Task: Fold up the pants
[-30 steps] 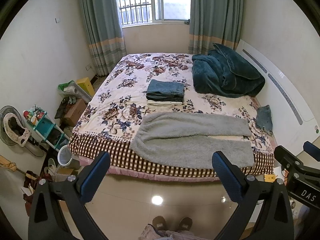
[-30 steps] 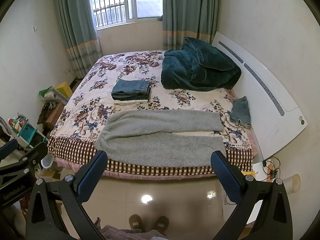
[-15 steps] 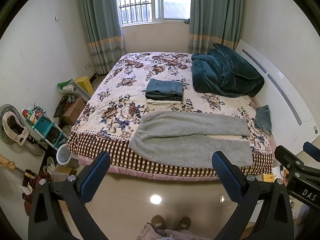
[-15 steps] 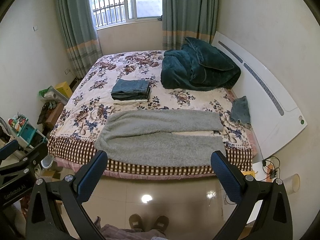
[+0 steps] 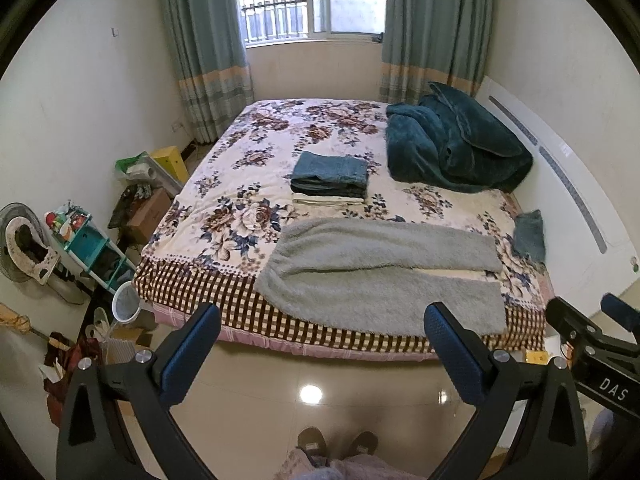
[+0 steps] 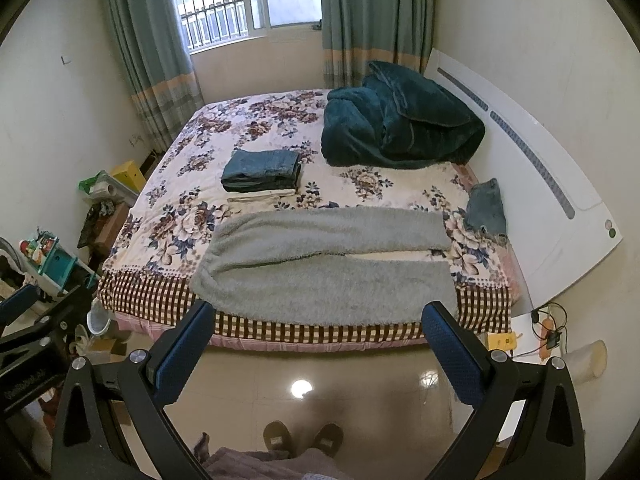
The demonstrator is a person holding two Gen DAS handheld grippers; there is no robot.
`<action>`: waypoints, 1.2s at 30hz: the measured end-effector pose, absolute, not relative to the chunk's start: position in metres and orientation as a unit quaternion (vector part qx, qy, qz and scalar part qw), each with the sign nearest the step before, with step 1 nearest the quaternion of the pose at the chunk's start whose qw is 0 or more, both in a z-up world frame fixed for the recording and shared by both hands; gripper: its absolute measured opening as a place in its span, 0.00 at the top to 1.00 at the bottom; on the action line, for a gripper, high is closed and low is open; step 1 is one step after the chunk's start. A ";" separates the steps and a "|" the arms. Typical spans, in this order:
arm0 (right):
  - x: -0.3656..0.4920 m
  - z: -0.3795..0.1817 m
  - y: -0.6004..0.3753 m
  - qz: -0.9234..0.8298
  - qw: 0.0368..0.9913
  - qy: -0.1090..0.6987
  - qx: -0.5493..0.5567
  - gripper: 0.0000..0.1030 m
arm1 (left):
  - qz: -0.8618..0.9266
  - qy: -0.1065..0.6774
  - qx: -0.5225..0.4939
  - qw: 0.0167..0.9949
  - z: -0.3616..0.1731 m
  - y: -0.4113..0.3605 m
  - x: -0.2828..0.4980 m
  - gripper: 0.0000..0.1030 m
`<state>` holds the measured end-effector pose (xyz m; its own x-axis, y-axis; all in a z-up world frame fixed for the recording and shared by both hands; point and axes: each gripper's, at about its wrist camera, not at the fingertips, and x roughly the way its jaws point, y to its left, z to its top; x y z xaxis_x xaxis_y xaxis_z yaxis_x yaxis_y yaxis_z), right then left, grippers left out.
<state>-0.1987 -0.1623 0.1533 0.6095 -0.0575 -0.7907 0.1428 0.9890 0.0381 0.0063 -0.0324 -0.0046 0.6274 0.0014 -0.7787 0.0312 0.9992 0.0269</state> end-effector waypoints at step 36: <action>0.399 -0.230 -0.413 -0.245 0.737 0.591 0.218 0.00 | 0.093 0.642 -0.019 0.761 -0.322 -0.096 0.503 0.00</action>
<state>0.3987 -0.4128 -0.2303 0.1802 -0.1030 -0.9782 0.6190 0.7848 0.0314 0.5026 -0.0964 -0.3220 0.1586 0.1174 -0.9803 -0.1666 0.9819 0.0907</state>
